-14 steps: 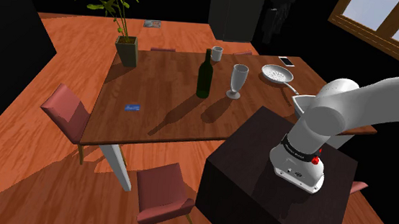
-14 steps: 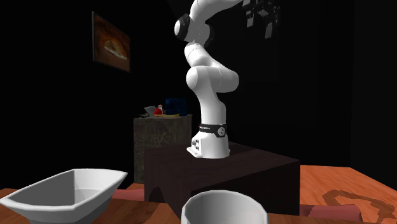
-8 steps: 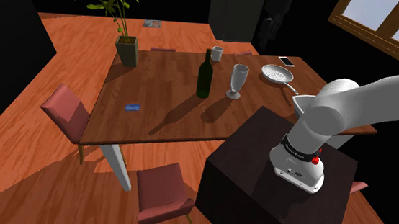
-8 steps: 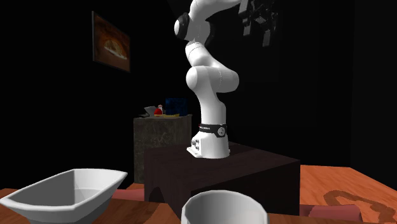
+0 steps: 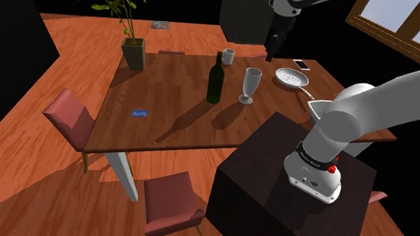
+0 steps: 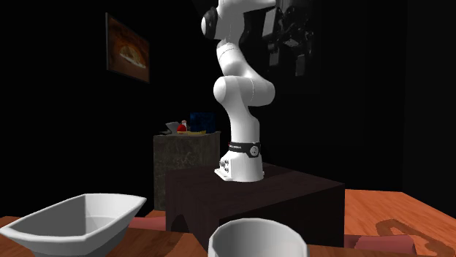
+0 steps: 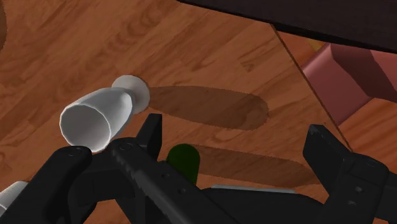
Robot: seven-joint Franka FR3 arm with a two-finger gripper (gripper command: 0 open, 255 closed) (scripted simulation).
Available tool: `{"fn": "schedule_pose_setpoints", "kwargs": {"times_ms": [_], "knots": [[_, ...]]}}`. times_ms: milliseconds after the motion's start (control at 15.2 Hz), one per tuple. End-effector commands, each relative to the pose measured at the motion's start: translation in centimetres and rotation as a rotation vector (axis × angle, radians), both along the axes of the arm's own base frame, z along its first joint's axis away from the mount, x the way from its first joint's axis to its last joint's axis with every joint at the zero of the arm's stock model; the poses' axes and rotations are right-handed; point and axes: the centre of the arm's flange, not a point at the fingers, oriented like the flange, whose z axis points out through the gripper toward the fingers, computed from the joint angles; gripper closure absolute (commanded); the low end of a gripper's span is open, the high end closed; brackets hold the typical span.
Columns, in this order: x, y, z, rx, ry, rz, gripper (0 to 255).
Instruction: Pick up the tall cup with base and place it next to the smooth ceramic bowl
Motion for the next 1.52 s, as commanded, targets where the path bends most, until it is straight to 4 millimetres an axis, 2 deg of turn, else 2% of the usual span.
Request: {"fn": "schedule_pose_setpoints", "kwargs": {"times_ms": [0,1386,1452], "knots": [[1.1,-1.5,-1.5,0.005,-0.009,0.009,0],[12.8,-17.9,-20.8,0.070,-0.069,0.093,0],[12.9,-17.9,-20.9,0.070,-0.069,0.094,0]]}}
